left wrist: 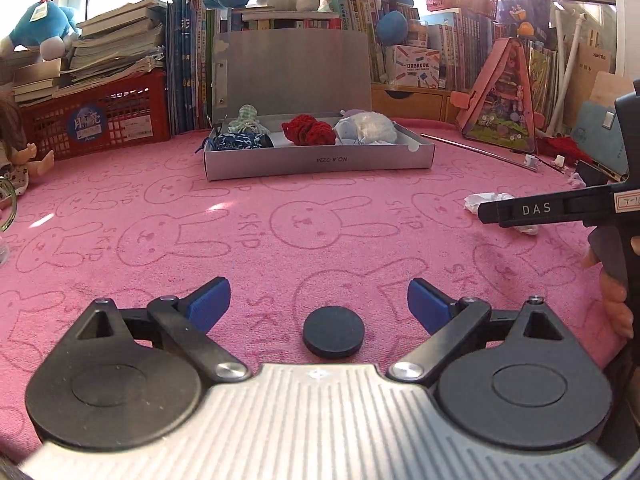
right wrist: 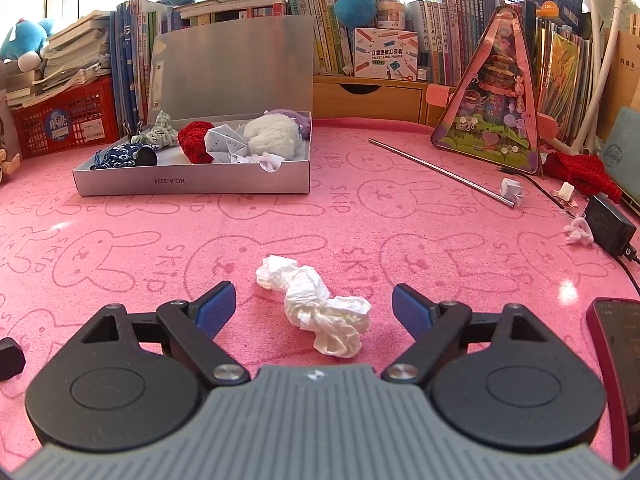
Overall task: Organize objects
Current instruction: 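Move the right tool to the crumpled white tissue and grasp it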
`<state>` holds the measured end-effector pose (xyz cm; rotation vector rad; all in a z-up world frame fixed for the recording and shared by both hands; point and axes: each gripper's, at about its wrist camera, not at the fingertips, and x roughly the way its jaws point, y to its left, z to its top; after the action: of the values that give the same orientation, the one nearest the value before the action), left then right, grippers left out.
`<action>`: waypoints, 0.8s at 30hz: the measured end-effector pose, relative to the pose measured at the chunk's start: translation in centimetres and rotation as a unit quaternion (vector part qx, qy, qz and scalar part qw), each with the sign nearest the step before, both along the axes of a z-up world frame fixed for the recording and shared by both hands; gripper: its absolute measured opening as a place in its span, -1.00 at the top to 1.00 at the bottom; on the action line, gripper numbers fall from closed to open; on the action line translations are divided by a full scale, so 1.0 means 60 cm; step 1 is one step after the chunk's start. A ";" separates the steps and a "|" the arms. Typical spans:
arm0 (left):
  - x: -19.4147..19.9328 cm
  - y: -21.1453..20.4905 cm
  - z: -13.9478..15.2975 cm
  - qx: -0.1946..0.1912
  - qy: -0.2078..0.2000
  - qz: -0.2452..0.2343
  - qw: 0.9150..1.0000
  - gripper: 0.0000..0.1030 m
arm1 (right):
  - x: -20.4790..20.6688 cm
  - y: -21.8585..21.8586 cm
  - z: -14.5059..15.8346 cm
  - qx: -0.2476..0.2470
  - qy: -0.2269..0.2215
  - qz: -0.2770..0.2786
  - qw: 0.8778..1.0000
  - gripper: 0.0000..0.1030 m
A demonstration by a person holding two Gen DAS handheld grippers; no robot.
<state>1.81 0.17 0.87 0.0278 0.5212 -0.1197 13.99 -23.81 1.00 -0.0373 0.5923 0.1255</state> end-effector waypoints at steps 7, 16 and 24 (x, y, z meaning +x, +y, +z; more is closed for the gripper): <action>-0.002 0.000 -0.019 0.007 0.006 0.014 1.000 -0.89 | 0.011 0.005 -0.009 -0.011 0.023 -0.009 1.000 -0.76; -0.009 -0.007 -0.024 0.011 0.002 0.027 1.000 -0.95 | 0.014 0.010 -0.010 -0.017 0.027 -0.010 0.999 -0.74; -0.023 -0.004 -0.013 0.010 0.009 0.033 0.999 -0.53 | -0.004 0.008 -0.005 -0.009 -0.002 0.018 1.000 -0.43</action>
<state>0.43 -0.06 0.09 0.0292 0.5412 -0.0507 13.73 -23.34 0.72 -0.0656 0.5881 0.1559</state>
